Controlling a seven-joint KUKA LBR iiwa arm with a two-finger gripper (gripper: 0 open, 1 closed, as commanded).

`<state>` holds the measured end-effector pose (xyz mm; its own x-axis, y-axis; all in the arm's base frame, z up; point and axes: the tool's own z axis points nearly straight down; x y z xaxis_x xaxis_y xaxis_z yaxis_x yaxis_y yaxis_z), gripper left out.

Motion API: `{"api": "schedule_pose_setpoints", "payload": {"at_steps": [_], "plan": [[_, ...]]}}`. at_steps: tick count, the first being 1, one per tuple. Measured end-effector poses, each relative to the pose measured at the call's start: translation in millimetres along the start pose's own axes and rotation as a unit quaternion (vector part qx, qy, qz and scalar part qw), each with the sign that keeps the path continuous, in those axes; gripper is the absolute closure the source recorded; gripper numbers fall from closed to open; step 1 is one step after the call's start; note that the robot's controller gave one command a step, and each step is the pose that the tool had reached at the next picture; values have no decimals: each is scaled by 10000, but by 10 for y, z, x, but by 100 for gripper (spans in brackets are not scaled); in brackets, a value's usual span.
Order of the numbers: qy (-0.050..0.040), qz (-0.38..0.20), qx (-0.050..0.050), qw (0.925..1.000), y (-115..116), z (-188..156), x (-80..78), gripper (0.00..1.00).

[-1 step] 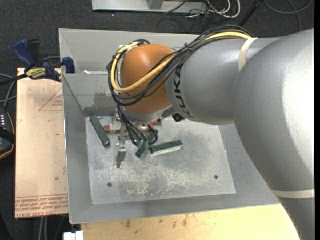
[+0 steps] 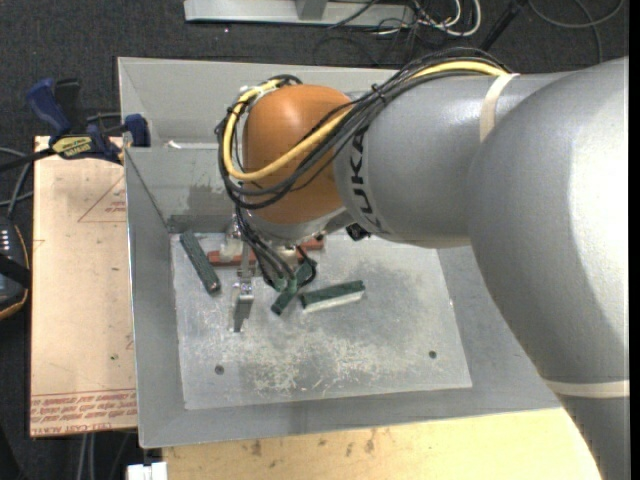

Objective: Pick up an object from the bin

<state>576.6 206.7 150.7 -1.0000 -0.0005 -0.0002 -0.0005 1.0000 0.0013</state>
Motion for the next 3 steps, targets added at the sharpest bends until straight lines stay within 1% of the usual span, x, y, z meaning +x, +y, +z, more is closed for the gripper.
{"api": "schedule_pose_setpoints", "payload": {"at_steps": [1, 2, 3], "plan": [[-54, -391, -46, 9992, -660, 693, -323, 0], [-48, -413, -38, 9991, -628, 638, -319, 0], [-44, -175, -72, 9998, -723, 661, -320, 0]]}}
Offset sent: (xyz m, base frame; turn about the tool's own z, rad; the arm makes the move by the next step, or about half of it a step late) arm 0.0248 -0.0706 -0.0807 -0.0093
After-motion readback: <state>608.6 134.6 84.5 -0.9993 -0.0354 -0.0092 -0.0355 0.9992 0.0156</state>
